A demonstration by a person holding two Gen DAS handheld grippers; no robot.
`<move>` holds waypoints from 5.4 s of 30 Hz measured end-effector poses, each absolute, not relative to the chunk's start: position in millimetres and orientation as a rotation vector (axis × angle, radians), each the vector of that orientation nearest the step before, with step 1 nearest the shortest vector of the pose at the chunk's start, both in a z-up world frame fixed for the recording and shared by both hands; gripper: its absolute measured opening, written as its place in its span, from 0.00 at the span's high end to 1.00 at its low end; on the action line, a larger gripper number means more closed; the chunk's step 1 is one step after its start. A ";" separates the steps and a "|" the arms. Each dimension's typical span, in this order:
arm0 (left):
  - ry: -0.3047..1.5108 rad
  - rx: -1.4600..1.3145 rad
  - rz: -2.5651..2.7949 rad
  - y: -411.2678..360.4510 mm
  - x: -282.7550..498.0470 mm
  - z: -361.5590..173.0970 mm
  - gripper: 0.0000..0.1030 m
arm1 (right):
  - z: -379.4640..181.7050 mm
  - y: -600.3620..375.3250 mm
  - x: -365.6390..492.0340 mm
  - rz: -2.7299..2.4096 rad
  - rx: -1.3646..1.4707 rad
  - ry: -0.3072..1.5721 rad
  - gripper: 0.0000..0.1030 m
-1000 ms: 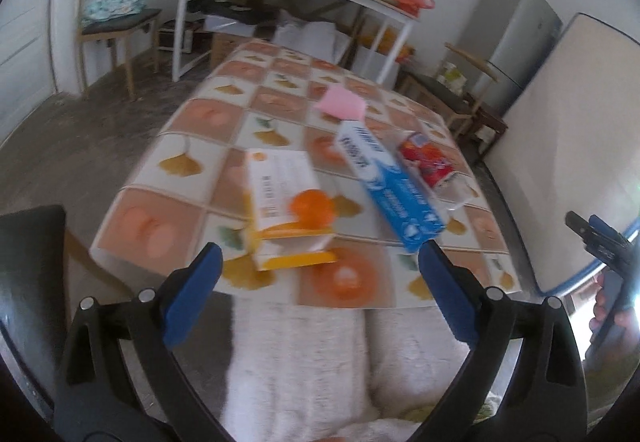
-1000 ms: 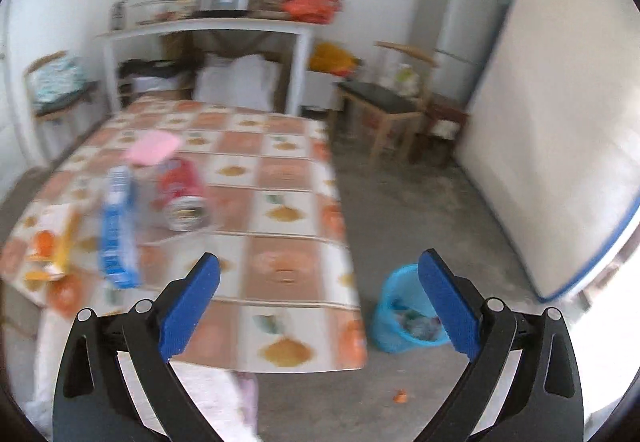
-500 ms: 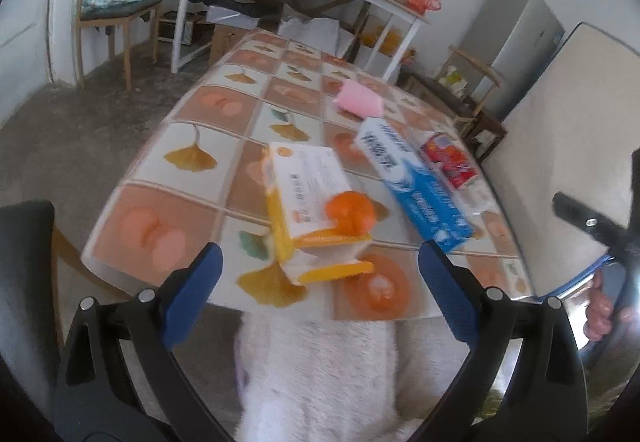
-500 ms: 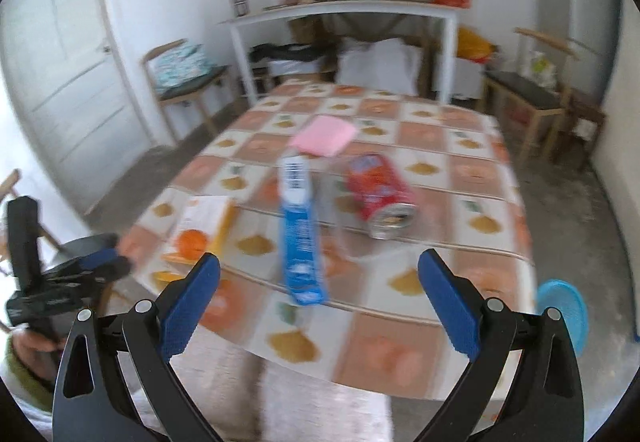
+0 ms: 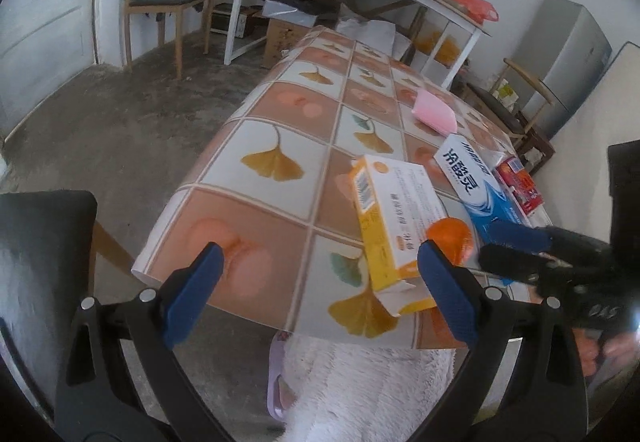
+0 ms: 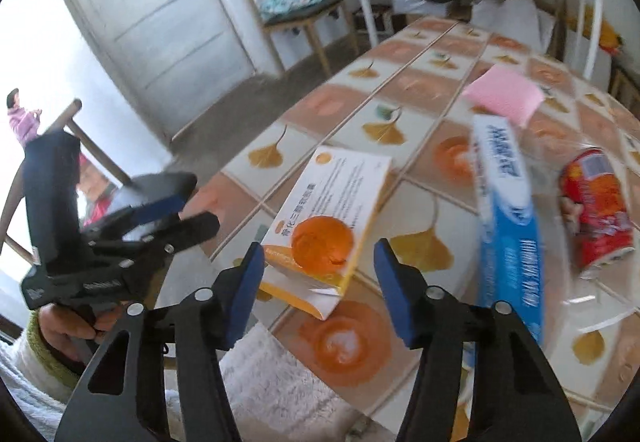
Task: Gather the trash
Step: 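Grasp the orange with the right gripper, then grasp the yellow-white capsule box with the left gripper while the right holds the orange, then carry the box and orange to the wastebasket and open both grippers over it, then return both grippers to the table, reaching the left toward the blue toothpaste box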
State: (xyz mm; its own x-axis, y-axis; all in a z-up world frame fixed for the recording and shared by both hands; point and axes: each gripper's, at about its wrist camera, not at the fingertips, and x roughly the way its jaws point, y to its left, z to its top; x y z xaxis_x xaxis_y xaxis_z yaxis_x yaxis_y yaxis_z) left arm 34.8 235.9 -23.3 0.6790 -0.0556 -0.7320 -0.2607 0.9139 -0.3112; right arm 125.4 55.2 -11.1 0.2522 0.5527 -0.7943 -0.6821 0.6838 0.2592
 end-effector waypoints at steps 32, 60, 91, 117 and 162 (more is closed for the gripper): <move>0.907 -0.471 -0.038 189.9 89.9 -31.0 0.14 | 18.5 -3.1 141.9 0.701 -0.095 0.909 0.83; 0.935 -0.231 0.145 150.7 89.2 -31.7 0.30 | 23.6 -113.6 140.1 0.602 0.116 0.852 0.82; 0.987 -0.052 -0.905 -237.1 180.2 68.7 0.31 | -28.7 -483.7 57.7 -0.166 0.711 0.693 0.82; 1.262 -0.062 -0.793 -414.0 311.7 -48.9 0.15 | -223.9 -641.6 174.8 -0.400 0.962 0.948 0.48; 0.887 -0.172 -0.484 -15.1 159.7 38.7 0.15 | -272.9 -597.1 202.2 -0.501 0.814 1.147 0.77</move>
